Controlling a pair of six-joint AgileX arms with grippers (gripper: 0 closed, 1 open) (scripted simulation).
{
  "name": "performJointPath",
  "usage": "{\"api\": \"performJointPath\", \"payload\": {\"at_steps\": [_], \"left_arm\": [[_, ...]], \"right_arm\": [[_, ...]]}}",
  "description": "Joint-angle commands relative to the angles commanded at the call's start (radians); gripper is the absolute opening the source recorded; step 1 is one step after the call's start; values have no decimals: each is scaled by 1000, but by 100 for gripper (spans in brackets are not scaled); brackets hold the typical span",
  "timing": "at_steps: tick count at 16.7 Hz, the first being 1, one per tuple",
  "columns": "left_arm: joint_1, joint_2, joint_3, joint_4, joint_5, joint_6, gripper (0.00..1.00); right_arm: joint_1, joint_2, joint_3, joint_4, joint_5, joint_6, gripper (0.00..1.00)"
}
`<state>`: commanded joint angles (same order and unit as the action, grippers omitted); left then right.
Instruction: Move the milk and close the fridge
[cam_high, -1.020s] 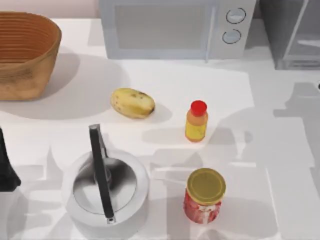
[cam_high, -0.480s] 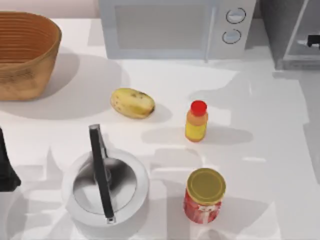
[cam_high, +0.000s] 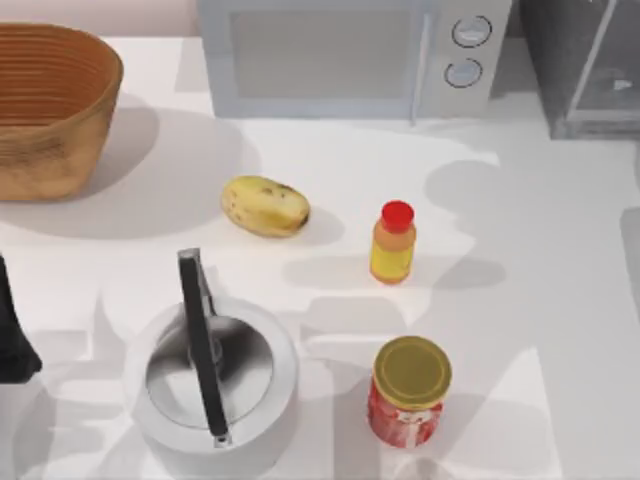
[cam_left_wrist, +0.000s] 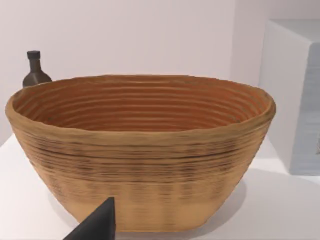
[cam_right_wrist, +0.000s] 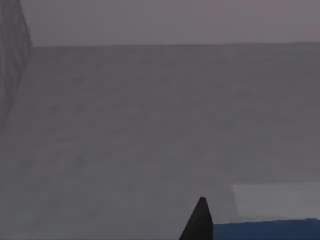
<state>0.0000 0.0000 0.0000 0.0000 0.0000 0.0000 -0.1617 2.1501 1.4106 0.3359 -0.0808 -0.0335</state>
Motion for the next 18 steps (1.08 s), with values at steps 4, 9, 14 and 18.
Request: {"api": "performJointPath", "payload": {"at_steps": [4, 9, 14, 18], "left_arm": [[0, 0, 0, 0, 0, 0, 100], [0, 0, 0, 0, 0, 0, 100], [0, 0, 0, 0, 0, 0, 100], [0, 0, 0, 0, 0, 0, 100]], "right_arm": [[-3, 2, 9, -9, 0, -1, 0], [-3, 2, 9, -9, 0, -1, 0], [-3, 2, 9, -9, 0, -1, 23], [-3, 2, 9, -9, 0, -1, 53]]}}
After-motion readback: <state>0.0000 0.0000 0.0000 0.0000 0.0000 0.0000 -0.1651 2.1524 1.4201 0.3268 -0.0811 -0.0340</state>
